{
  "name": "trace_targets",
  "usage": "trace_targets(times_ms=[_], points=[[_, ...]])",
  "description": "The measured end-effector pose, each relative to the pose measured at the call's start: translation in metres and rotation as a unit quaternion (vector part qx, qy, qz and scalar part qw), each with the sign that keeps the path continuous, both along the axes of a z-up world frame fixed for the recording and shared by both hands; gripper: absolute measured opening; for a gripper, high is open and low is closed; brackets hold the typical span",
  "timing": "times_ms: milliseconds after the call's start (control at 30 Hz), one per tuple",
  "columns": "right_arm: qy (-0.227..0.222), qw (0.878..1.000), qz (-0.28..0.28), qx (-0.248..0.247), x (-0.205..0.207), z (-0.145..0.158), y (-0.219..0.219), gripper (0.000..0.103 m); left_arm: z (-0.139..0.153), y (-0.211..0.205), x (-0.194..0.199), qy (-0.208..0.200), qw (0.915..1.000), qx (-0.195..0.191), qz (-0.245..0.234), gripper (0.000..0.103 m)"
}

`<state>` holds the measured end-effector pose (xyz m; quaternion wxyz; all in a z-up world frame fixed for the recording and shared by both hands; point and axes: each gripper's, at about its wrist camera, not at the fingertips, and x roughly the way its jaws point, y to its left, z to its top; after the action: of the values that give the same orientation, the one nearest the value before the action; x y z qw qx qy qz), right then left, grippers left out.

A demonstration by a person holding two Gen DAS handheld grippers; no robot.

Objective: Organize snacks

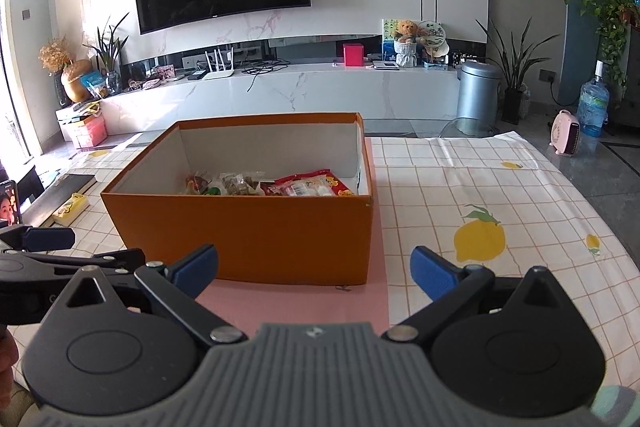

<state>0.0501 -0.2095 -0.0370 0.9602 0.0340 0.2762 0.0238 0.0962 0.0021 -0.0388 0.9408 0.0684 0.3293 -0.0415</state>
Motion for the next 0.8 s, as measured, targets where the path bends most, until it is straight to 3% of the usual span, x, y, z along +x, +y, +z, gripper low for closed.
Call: trace_targets(times_ms=[800], points=[[-0.011,1.0,-0.002,-0.002,-0.003,0.003,-0.003,0.099,0.011,-0.002,-0.002,-0.006,1.0,-0.003,-0.002,0.094]])
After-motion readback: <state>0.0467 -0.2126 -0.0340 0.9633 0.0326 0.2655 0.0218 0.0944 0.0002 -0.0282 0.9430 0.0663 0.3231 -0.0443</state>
